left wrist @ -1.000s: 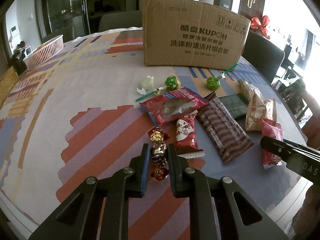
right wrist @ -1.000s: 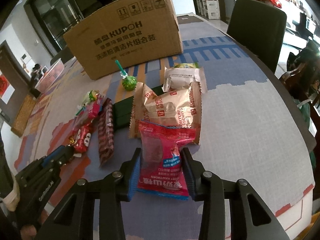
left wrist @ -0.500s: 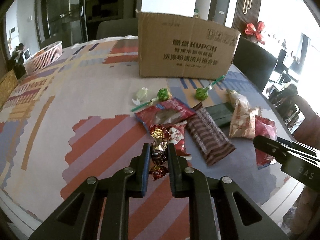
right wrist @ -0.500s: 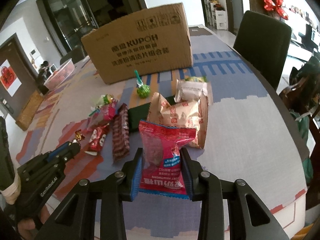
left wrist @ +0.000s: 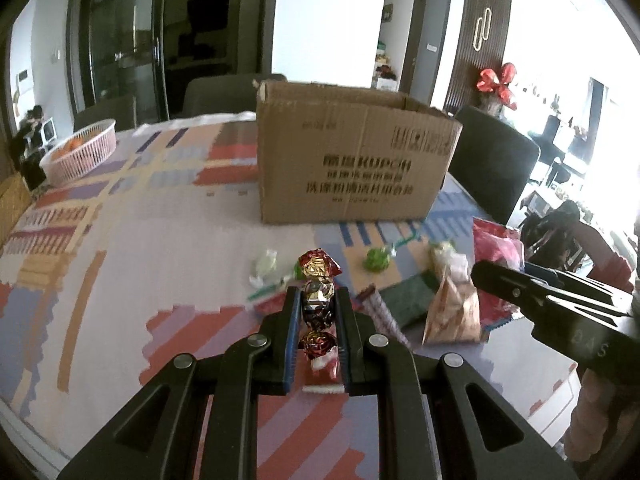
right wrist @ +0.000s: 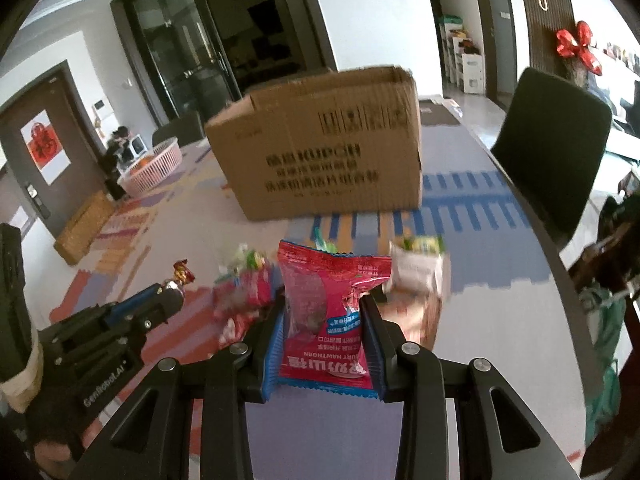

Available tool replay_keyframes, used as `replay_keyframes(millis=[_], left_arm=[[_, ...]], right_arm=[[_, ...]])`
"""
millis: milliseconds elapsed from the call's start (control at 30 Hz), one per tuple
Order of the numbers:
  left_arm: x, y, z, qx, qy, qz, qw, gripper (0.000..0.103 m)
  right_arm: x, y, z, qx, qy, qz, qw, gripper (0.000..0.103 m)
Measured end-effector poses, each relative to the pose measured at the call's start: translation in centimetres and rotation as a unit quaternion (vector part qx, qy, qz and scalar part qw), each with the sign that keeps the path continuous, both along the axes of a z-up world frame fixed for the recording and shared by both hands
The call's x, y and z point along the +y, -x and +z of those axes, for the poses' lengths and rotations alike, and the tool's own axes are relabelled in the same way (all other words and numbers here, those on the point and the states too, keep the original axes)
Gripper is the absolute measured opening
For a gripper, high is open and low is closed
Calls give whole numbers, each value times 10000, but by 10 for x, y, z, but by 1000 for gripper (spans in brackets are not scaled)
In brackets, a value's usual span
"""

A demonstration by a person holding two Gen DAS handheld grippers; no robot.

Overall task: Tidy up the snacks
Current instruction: 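Lift the candy with left tool while right tool carries the pink bag over the box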

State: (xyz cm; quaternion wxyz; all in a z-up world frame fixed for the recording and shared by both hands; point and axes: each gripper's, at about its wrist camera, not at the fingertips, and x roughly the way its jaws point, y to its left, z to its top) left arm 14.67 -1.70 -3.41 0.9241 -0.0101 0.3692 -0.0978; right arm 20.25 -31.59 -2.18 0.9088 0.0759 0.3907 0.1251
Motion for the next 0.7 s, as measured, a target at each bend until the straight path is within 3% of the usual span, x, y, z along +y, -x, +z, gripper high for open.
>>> replay_keyframes(millis=[700], left_arm=[[-13, -86, 84, -1112, 36, -260, 9935, 18]], right_arm=[[1, -87, 78, -1051, -42, 3, 9944, 36]])
